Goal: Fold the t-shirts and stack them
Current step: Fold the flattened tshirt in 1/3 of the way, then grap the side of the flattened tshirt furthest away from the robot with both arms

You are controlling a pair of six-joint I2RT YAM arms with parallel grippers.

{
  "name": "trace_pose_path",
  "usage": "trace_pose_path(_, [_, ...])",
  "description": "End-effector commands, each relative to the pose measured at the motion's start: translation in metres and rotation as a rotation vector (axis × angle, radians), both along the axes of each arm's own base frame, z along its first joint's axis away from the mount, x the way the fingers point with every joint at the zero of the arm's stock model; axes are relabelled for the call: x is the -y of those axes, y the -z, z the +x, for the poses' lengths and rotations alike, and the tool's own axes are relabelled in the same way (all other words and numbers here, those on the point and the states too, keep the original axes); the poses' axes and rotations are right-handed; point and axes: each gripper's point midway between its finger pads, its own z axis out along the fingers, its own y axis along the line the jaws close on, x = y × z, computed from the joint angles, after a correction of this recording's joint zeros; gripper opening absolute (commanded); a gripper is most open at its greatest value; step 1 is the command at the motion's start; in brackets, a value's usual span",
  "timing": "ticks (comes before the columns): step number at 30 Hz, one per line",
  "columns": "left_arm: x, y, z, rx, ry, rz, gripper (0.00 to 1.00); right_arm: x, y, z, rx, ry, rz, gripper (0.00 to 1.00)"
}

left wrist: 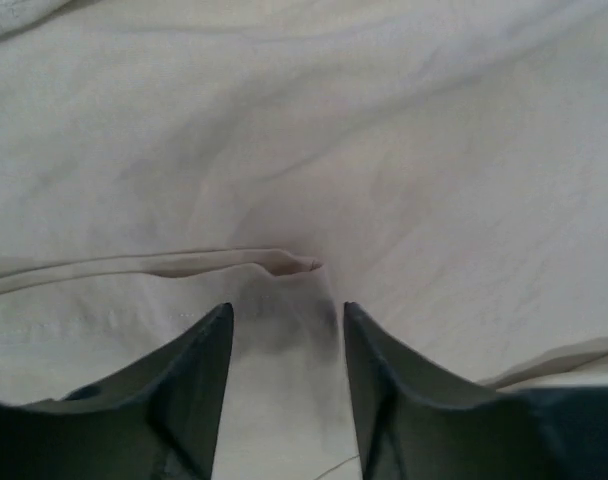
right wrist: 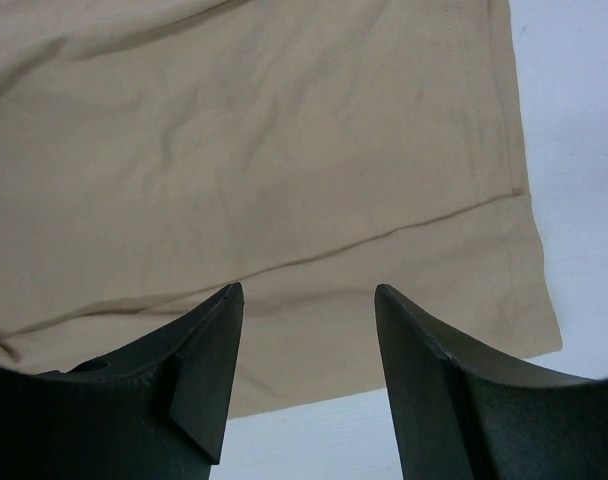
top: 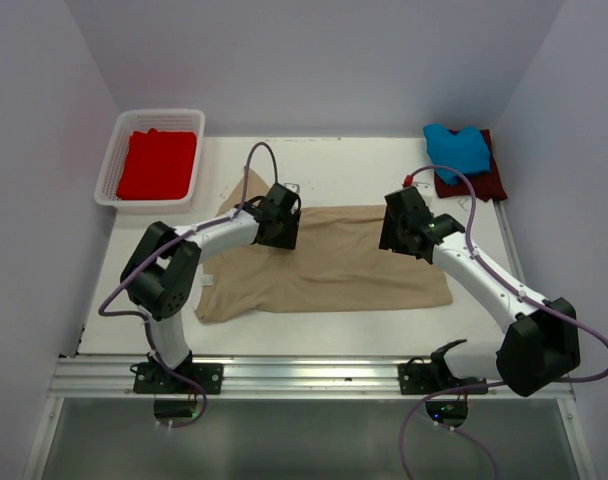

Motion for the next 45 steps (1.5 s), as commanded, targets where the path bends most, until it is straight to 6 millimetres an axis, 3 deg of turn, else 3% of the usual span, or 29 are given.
trace_pose_path(1, [0.013,-0.031,0.016,0.123,0.039,-0.067,0.55,-0.003,-0.002,0.006,0.025,-0.007,0.004,0.60])
trace_pose_path(4, [0.005,-0.065,0.024,0.264,0.002,-0.091,0.83,-0.004,0.000,0.007,0.026,-0.011,0.009,0.63])
trace_pose_path(5, [0.002,-0.086,0.027,0.334,-0.012,-0.120,0.95,-0.006,0.000,0.008,0.032,-0.014,0.016,0.64])
trace_pose_path(6, [0.000,-0.095,0.029,0.369,-0.026,-0.128,1.00,-0.006,0.001,0.008,0.032,-0.016,0.017,0.64])
trace_pose_path(8, [-0.009,-0.120,0.040,0.468,-0.078,-0.148,1.00,-0.008,0.000,0.010,0.044,-0.021,0.025,0.68])
trace_pose_path(10, [-0.017,-0.126,0.053,0.500,-0.133,-0.158,1.00,-0.010,0.001,0.011,0.047,-0.033,0.033,0.70])
trace_pose_path(12, [-0.027,-0.139,0.079,0.528,-0.183,-0.190,1.00,-0.013,0.002,0.012,0.047,-0.044,0.043,0.71])
trace_pose_path(13, [-0.026,-0.120,0.091,0.487,-0.185,-0.185,1.00,-0.016,0.003,0.012,0.043,-0.052,0.053,0.71])
trace_pose_path(14, [-0.038,-0.132,0.114,0.502,-0.228,-0.200,0.95,-0.017,0.003,0.013,0.045,-0.057,0.062,0.74])
trace_pose_path(15, [-0.043,-0.127,0.127,0.489,-0.246,-0.203,0.90,-0.019,0.005,0.011,0.036,-0.067,0.063,0.76])
trace_pose_path(16, [-0.045,-0.100,0.141,0.437,-0.250,-0.193,0.82,-0.022,0.006,0.009,0.031,-0.081,0.079,0.77])
trace_pose_path(17, [-0.060,-0.110,0.167,0.458,-0.290,-0.203,0.62,-0.024,0.005,0.009,0.037,-0.087,0.090,0.79])
trace_pose_path(18, [-0.068,-0.104,0.179,0.441,-0.309,-0.201,0.53,-0.024,0.009,0.005,0.027,-0.094,0.096,0.81])
trace_pose_path(19, [-0.075,-0.070,0.191,0.375,-0.329,-0.179,0.42,-0.025,0.010,0.003,0.026,-0.098,0.103,0.81])
trace_pose_path(20, [-0.092,-0.079,0.211,0.381,-0.371,-0.177,0.26,-0.026,0.006,0.002,0.043,-0.106,0.120,0.82])
trace_pose_path(21, [-0.100,-0.072,0.219,0.365,-0.391,-0.171,0.22,-0.025,0.011,-0.003,0.035,-0.108,0.122,0.84])
trace_pose_path(22, [-0.106,-0.048,0.226,0.323,-0.407,-0.162,0.22,-0.025,0.010,-0.005,0.040,-0.112,0.127,0.84])
trace_pose_path(23, [-0.119,-0.050,0.238,0.334,-0.435,-0.167,0.22,-0.026,0.007,-0.006,0.049,-0.116,0.136,0.84])
trace_pose_path(25, [-0.136,-0.036,0.250,0.326,-0.479,-0.163,0.24,-0.023,0.009,-0.012,0.045,-0.117,0.132,0.84])
trace_pose_path(30, [-0.156,-0.028,0.263,0.344,-0.508,-0.186,0.30,-0.016,0.010,-0.020,0.041,-0.110,0.117,0.83])
trace_pose_path(33, [-0.158,-0.026,0.267,0.356,-0.494,-0.196,0.32,-0.016,0.012,-0.021,0.035,-0.108,0.120,0.83])
trace_pose_path(37, [-0.146,-0.025,0.270,0.357,-0.446,-0.288,0.38,-0.017,0.014,-0.020,0.022,-0.108,0.116,0.82])
trace_pose_path(40, [-0.140,-0.022,0.270,0.342,-0.422,-0.342,0.57,-0.017,0.015,-0.019,0.014,-0.105,0.111,0.82])
trace_pose_path(45, [-0.139,-0.008,0.269,0.292,-0.436,-0.393,0.69,-0.017,0.013,-0.017,0.018,-0.102,0.106,0.81])
